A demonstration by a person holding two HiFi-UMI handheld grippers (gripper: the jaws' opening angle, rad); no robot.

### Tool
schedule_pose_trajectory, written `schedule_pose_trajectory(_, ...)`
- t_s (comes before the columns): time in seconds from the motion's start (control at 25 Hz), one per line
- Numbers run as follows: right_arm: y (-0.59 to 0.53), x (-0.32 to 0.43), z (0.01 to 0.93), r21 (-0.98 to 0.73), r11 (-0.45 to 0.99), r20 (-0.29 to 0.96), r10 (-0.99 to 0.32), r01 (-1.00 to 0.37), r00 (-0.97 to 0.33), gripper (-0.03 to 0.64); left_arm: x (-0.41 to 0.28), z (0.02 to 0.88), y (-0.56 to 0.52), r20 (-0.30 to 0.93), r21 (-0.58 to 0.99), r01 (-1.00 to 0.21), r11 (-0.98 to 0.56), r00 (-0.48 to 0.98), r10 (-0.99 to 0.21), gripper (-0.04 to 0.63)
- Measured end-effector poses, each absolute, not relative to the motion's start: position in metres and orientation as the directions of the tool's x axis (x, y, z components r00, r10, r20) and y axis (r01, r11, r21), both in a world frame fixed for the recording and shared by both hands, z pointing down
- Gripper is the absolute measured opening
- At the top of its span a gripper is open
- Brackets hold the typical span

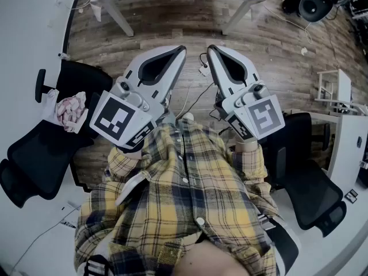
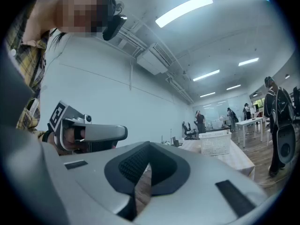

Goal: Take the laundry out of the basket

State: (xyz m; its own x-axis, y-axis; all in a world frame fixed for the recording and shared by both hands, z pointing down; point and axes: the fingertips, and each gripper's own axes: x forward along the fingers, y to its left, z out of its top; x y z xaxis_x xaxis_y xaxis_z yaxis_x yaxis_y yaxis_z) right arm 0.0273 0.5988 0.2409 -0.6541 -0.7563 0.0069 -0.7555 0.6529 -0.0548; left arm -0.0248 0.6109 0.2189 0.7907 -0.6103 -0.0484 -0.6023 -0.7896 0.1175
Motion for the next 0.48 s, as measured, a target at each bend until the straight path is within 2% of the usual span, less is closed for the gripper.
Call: schedule_pose_trajectory(0.48,0.613,0.032,0.243,-0.061,0.653,0.001,-0.756,-0.755,-0.654,-0.003,-0.022,0.220,0.622,-0.056,0.109,-0.602,-0.791,0.791,-0.609,0.015)
